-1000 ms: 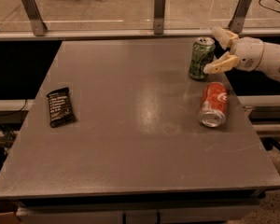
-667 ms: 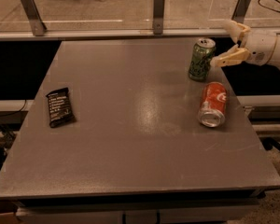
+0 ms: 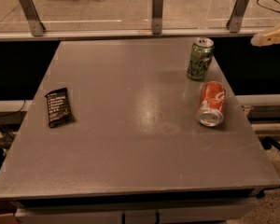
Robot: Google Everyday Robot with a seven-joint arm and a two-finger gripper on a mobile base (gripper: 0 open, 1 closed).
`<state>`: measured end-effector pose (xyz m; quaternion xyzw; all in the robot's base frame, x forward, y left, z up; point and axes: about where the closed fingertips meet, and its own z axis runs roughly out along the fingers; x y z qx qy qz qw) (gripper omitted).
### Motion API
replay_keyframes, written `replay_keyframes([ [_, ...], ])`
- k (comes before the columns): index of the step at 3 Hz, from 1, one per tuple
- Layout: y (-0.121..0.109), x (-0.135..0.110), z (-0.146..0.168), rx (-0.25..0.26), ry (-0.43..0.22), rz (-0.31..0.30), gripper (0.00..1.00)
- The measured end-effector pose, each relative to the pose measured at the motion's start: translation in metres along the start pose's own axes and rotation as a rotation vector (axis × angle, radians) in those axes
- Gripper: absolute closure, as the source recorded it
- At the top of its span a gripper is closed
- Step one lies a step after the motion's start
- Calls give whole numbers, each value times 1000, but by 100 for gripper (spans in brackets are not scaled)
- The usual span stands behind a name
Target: Place green can upright
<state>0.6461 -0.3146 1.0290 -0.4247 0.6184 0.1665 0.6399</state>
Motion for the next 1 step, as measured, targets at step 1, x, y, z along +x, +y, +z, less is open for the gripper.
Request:
replay_keyframes([
  [1,2,-4,3,-5,-1,-6,0],
])
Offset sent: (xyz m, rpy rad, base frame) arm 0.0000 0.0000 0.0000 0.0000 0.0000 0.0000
